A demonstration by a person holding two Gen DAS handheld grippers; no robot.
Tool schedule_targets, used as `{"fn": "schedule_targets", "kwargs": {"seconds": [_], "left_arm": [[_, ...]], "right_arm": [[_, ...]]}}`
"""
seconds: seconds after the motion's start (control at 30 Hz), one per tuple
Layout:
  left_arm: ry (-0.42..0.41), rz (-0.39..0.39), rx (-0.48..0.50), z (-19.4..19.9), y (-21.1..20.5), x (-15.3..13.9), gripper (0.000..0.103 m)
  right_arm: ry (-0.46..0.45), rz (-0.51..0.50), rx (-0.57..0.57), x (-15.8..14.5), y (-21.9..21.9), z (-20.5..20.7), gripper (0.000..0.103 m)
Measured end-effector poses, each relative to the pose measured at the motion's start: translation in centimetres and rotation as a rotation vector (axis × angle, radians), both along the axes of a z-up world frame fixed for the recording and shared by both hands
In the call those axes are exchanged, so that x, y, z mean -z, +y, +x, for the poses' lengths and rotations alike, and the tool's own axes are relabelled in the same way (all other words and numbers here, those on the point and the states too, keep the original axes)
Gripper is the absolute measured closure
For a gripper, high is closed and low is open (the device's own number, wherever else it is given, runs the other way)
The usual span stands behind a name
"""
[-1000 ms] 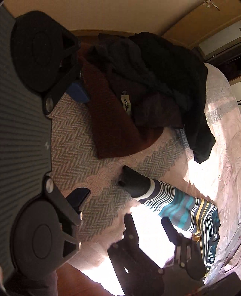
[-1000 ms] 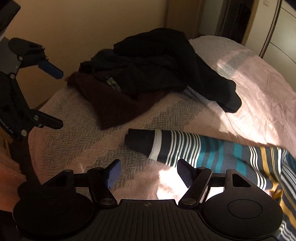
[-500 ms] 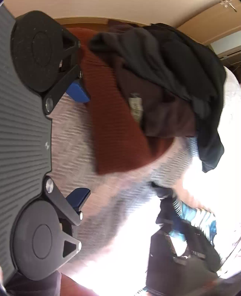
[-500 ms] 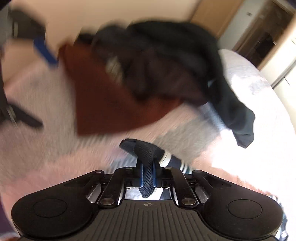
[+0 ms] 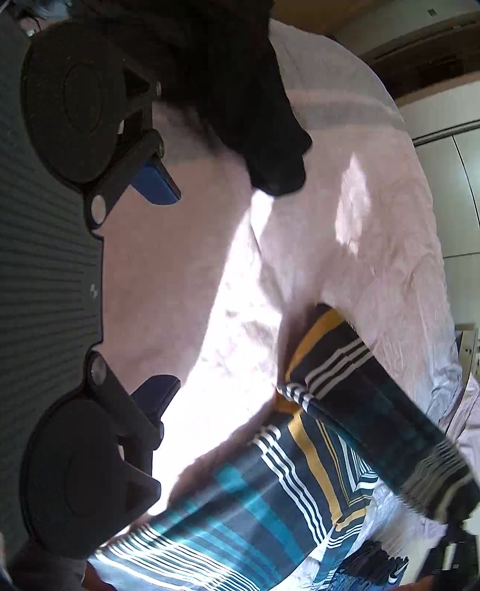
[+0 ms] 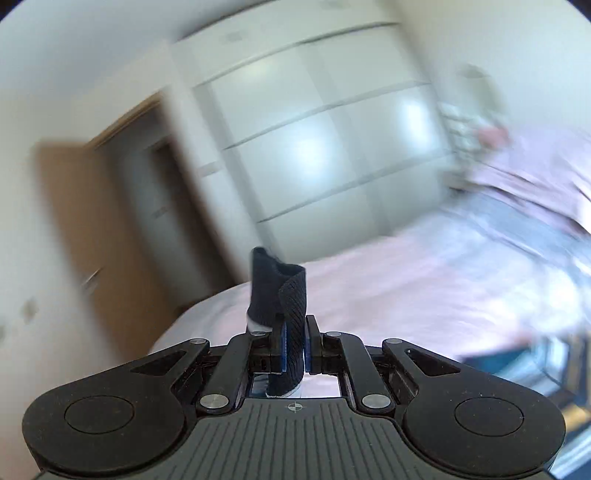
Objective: Fold clothes
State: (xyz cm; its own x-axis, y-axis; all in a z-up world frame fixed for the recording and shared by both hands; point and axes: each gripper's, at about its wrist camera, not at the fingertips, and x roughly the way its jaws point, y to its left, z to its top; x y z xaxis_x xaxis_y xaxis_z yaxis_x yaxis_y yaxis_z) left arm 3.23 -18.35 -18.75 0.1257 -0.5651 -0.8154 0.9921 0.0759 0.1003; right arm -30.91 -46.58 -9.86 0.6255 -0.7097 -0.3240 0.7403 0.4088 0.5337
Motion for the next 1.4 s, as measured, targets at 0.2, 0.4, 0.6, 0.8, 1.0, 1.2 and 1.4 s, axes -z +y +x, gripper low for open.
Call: {"fn": "schedule_targets", "kwargs": {"seconds": [0.2,0.4,0.6,0.8,1.0,1.2,1.4], "left_arm": [[0.022,0.083,0.044,-10.0,-9.4,2.7,0.006],[-0.006,0.124,0.145,-16.1,-14.7,3.3,0.006],[-0.029,0.104,0.162,-17.5,-17.4,3.0,0.006],[-0.002,0.131,0.168,-17.4,-18.4,4.6,0.006],[0.006,0.140,0.210,-17.4,-18.5,5.8,0.006],[-0.017,0.127,0.239,-16.7,-19.2,6.9,0.006],[0.012,0.068,0.038,-13.9,-20.3,9.6,0.006]], "right_arm": [[-0.018,0.423,0.111,14.5,-9.4,-13.7,0.096],[-0.046,0.510,0.010,18.3,-12.1,-17.5,0.096],[-0.172,0.326,-0.180,11.0,-12.9,-16.3,0.096],[-0.102,0.377,-0.124,14.1,-13.9,-18.3,0.096],[-0.005,0.486,-0.063,18.1,-13.8,-18.2,0.096],[0.148,0.439,-0.026,16.4,-13.7,-17.6,0.095],[0.307,0.444,0.086,16.2,-11.6,-17.5,0.038]]}}
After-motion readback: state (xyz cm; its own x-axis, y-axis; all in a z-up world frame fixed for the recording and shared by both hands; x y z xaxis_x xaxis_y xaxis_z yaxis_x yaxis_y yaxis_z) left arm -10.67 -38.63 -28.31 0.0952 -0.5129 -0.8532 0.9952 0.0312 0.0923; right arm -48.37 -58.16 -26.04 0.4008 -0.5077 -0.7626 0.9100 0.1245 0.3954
